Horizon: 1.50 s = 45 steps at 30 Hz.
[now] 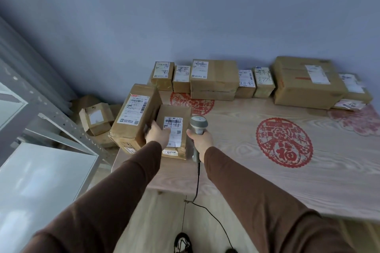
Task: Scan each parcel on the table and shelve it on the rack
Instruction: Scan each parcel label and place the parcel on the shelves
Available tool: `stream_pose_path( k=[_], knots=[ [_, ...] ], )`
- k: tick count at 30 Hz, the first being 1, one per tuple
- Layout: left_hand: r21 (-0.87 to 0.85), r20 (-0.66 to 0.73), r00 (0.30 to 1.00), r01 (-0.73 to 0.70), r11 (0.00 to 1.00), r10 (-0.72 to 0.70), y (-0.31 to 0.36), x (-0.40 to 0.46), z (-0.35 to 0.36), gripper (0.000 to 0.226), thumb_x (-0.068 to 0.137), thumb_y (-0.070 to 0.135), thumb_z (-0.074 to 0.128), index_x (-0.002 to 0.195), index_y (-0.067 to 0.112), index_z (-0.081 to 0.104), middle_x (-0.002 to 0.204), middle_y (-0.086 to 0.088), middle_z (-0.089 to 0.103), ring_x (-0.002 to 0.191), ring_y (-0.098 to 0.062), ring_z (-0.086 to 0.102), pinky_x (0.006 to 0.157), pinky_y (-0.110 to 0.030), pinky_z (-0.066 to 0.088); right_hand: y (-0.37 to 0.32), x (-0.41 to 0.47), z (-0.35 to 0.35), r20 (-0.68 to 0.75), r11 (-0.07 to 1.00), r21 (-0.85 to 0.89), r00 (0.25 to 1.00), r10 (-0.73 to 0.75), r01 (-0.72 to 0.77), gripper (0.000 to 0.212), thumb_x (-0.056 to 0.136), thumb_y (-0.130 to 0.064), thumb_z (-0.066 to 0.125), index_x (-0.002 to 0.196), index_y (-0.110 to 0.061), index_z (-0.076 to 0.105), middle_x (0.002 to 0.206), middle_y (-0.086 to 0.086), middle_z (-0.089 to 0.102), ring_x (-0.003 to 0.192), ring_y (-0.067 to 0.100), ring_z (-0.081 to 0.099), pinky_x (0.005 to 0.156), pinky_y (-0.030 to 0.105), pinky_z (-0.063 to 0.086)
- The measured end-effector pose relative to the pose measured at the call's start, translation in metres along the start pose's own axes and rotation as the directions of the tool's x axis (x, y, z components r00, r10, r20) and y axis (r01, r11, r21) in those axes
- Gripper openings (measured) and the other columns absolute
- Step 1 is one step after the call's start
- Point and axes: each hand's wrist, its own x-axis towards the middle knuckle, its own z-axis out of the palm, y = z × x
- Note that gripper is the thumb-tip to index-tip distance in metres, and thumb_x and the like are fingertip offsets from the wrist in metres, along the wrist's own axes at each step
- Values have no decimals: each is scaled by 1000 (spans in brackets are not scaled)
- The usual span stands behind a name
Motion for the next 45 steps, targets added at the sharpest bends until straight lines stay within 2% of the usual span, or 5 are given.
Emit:
stream_pose_path(
  k=[14, 19, 25, 34, 45],
  knots=[
    [-529, 317, 946, 240, 814, -72, 18, -40, 55, 45, 104, 32, 59, 145, 35, 42, 124, 2, 69, 106, -19, 67, 77, -34, 48, -3, 13, -82, 14, 995, 104, 1000, 7, -8, 33, 87, -11, 81, 117, -6, 68, 113, 8, 74, 105, 25, 69, 90, 39, 57],
    [-648, 298, 941, 77, 758, 160, 96, -72, 58, 53, 102, 43, 60, 149, 41, 36, 128, 2, 67, 109, -18, 63, 86, -37, 45, -61, 6, -146, -59, 973, 171, 987, -147, 155, 33, 88, -11, 80, 119, -7, 67, 117, 11, 74, 112, 32, 68, 100, 50, 55],
    [-725, 308, 878, -33, 688, 367, 184, -105, 73, 84, 90, 53, 72, 158, 24, 32, 145, -4, 61, 135, -25, 57, 121, -49, 38, -150, -28, -230, -70, 893, 119, 901, -428, 434, 19, 89, -17, 80, 90, -32, 68, 70, -25, 71, 69, -6, 65, 55, 7, 48],
    [-708, 99, 801, -360, 607, 590, 291, -175, 66, 106, 70, 86, 56, 158, 34, 29, 157, -1, 48, 145, -22, 44, 125, -49, 29, -250, -101, -310, -134, 681, 90, 687, -715, 727, 46, 97, -28, 70, 139, -19, 53, 128, -2, 66, 117, 13, 61, 99, 31, 51],
    [-701, -56, 701, -535, 472, 711, 364, -215, 49, 93, 81, 77, 53, 159, 35, 25, 153, -1, 53, 143, -19, 47, 126, -50, 28, -289, -182, -323, -188, 517, 37, 514, -837, 855, 40, 80, -69, 68, 99, -33, 67, 64, -8, 65, 45, 12, 55, 44, 24, 44]
  ],
)
